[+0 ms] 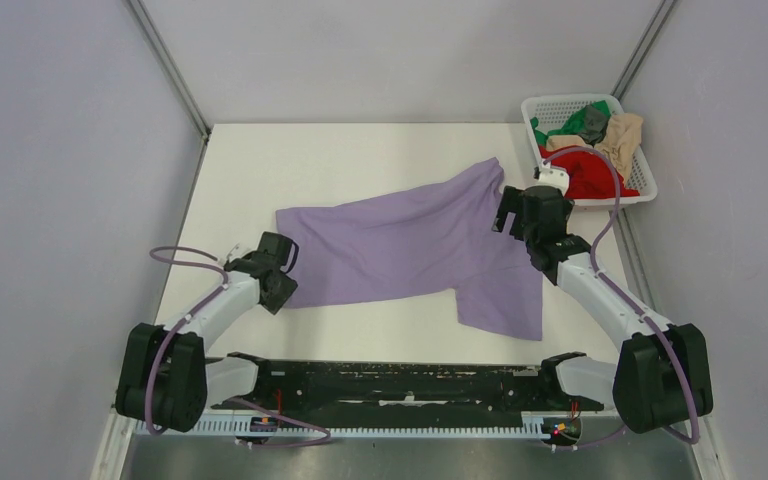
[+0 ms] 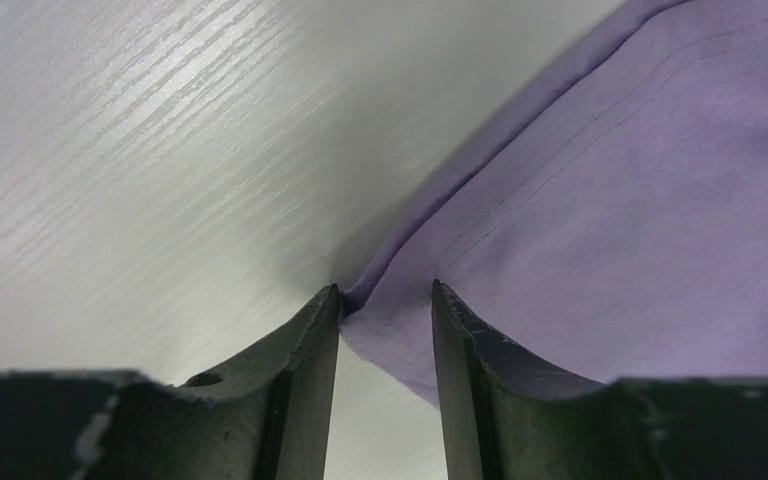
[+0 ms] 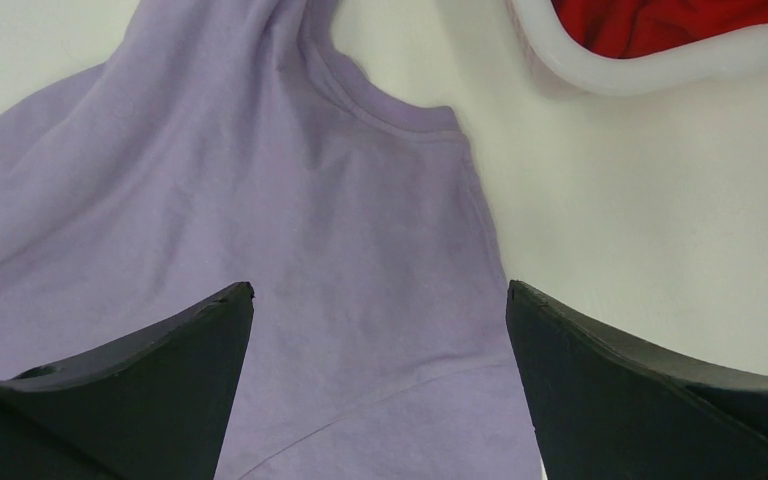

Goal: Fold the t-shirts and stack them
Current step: Flatten out the tshirt

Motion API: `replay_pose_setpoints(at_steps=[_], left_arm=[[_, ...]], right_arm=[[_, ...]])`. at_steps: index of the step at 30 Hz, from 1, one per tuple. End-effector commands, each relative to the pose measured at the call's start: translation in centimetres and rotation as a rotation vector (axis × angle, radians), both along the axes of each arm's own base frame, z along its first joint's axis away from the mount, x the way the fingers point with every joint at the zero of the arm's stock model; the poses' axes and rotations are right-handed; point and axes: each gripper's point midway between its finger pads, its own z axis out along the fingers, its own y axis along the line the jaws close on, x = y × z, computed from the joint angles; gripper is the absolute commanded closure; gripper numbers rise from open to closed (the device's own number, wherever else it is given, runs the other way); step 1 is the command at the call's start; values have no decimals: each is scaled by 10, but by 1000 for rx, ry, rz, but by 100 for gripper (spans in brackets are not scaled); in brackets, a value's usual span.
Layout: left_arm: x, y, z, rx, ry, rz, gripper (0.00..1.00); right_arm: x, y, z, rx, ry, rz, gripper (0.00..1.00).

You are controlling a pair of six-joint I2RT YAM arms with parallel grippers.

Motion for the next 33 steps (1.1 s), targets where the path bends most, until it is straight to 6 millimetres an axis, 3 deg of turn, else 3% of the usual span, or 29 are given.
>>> replay_pose_setpoints(at_steps=[1,3,6,7,12,17,21,27,33], left_arm=[[4,-6,-17,-32,15,31,57],[10,-10,-18,-44,10,9,66],[18,-20,-18,-82,-12,-49,93],[19,-21,-18,-83,-15,-57,98],[18,-15,-10,-47,-39,-100,98],[20,-8,10,-2,-97,-146,98],[18,-7,18,12,-89,-187,98],[12,-7,16,10,-87,-187,98],[9,-4,16,17,-98,-185,98]], right_arm=[[3,-7,21,-2,-59,-46,2],[1,-10,20,-14,-49,-60,2],[-7,-18,16,-41,-10,-96,2],[-10,-21,15,-50,3,-108,2],[-38,-32,3,-90,111,-134,2],[-103,-42,-29,-117,351,-140,2],[-152,-33,-60,-38,498,-118,1],[-208,-28,-95,45,655,-168,24],[-222,-27,-114,88,668,-213,47]])
